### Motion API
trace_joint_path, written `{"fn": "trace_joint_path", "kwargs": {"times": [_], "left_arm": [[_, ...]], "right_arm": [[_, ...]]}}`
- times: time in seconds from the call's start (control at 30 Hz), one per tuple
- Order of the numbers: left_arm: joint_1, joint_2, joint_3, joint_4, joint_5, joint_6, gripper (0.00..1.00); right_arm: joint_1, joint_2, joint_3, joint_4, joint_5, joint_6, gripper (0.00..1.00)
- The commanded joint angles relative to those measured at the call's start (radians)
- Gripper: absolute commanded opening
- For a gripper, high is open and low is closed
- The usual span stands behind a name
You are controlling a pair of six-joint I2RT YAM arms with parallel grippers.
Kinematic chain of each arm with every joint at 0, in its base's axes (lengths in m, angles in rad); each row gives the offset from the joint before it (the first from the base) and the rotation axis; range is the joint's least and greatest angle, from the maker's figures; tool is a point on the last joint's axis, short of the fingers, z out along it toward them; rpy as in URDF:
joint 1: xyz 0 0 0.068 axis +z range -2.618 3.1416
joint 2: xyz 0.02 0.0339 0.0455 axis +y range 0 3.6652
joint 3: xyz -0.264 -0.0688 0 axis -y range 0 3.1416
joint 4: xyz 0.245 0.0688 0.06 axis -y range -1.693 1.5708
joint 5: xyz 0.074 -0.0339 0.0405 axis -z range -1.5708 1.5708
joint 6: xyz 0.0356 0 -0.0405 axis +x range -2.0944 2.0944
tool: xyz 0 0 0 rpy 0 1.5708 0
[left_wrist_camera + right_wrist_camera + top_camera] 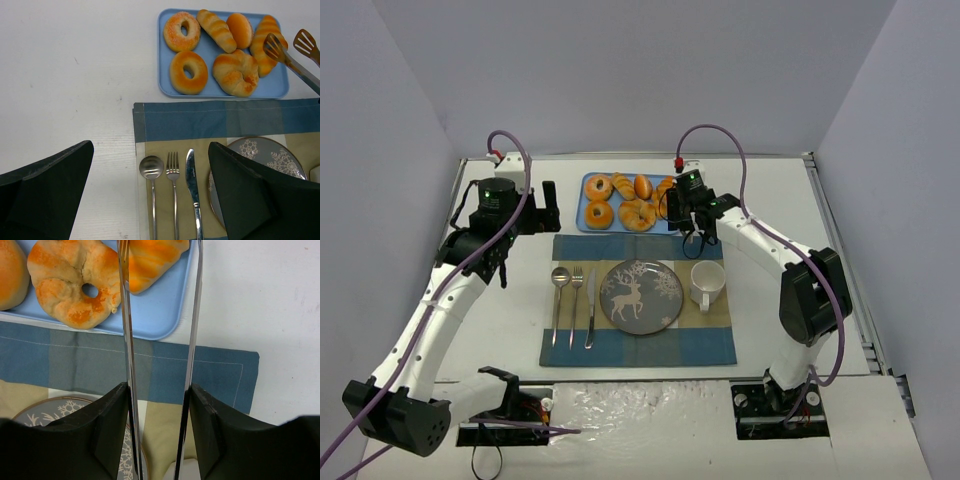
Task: Place the bread
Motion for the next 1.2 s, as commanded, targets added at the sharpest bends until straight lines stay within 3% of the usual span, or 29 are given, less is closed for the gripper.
{"fn": "trace_joint_path", "kwargs": {"times": [0.0, 1.17], "left_arm": [[0.008, 0.002, 0.053, 0.039, -0.008, 0.018, 0.97], [0.008, 0.010, 0.056, 0.035, -0.003, 0.020, 0.97]], "right_arm": [[0.011, -0.027, 0.055, 0.046, 0.028, -0.006, 0.46], [0.020, 0.023, 0.078, 0.055, 0.013, -0.002, 0.47]]}}
